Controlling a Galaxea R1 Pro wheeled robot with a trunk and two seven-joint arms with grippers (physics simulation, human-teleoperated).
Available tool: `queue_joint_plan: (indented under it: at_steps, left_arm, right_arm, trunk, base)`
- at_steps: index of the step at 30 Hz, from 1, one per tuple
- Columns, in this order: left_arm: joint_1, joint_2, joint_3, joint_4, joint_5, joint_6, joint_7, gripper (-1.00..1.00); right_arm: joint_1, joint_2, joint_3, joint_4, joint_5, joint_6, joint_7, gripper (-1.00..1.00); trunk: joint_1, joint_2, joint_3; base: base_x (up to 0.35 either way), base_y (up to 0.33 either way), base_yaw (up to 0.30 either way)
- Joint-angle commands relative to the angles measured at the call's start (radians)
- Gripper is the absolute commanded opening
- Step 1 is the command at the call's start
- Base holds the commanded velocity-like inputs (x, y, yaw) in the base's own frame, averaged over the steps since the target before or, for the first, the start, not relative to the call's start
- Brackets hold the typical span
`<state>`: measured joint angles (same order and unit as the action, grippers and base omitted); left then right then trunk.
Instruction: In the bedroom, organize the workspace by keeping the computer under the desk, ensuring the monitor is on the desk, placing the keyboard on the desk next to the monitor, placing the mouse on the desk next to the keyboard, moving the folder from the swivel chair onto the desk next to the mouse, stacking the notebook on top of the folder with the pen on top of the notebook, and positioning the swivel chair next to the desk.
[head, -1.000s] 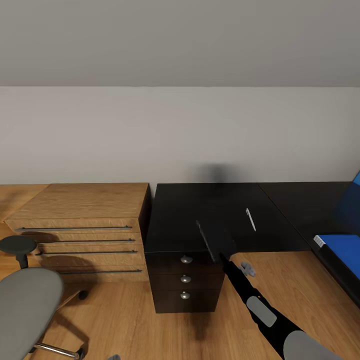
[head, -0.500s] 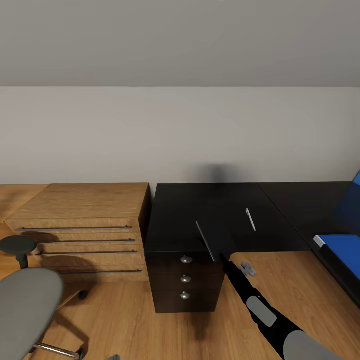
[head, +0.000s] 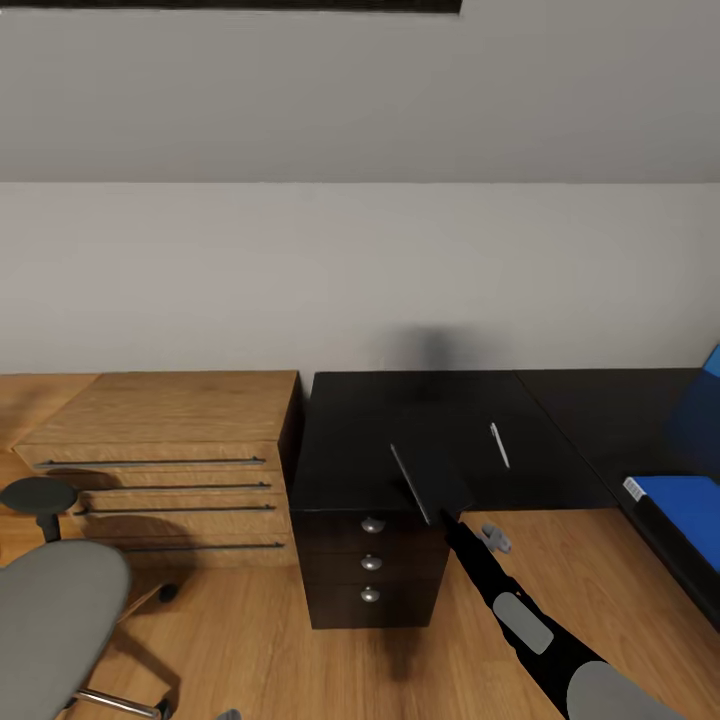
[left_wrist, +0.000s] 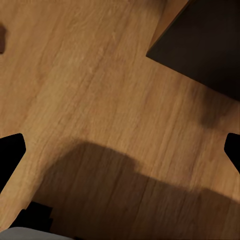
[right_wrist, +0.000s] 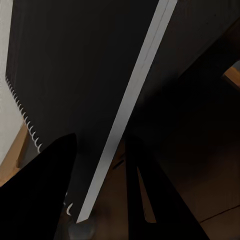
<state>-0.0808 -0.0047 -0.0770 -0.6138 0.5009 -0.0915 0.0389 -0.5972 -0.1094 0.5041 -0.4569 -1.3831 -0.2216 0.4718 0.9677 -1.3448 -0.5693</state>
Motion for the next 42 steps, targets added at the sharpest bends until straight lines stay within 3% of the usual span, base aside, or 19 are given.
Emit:
queue_joint_plan:
  at_steps: [1,11,15,26,34,39,42]
  left_arm:
    - [-0.001,0.001,-0.006,0.000,0.010,-0.005,0.004,1.00]
    - [-0.001,0.000,-0.006,0.000,0.010,-0.005,0.004,1.00]
    - [-0.001,-0.001,-0.006,0.001,0.010,-0.005,0.004,1.00]
    - [-0.001,-0.003,-0.010,0.049,0.007,-0.006,0.004,1.00]
    - [-0.001,-0.003,-0.010,0.052,0.007,-0.007,0.004,1.00]
    - [-0.001,-0.003,-0.010,0.052,0.007,-0.007,0.004,1.00]
    - [-0.001,-0.002,-0.009,0.053,0.007,-0.007,0.004,1.00]
  right_arm:
    - [-0.001,-0.001,0.008,0.000,-0.010,-0.006,0.002,-1.00]
    - [-0.001,-0.004,0.008,-0.021,-0.010,-0.004,0.001,-1.00]
    - [-0.001,-0.019,0.008,-0.035,-0.011,0.018,-0.003,-1.00]
    - [-0.001,-0.139,0.004,-0.147,-0.014,0.278,-0.011,-1.00]
    - [-0.001,-0.209,-0.005,-0.211,-0.013,0.471,-0.017,-1.00]
    - [-0.001,-0.248,-0.006,-0.267,-0.012,0.523,-0.065,-1.00]
    - [-0.001,-0.289,-0.006,-0.299,-0.013,0.541,-0.100,-1.00]
  trunk:
    - [-0.004,0.007,0.002]
    - [-0.042,0.077,0.034]
    - [-0.058,0.105,0.046]
    - [-0.100,0.182,0.081]
    - [-0.130,0.238,0.106]
    - [-0.150,0.273,0.121]
    - [-0.161,0.294,0.131]
  base:
    - [0.000,0.000,0.000]
    - [0.000,0.000,0.000]
    - [0.000,0.000,0.000]
    - [0.000,0.000,0.000]
    - [0.000,0.000,0.000]
    - [0.000,0.000,0.000]
    - [0.000,0.000,0.000]
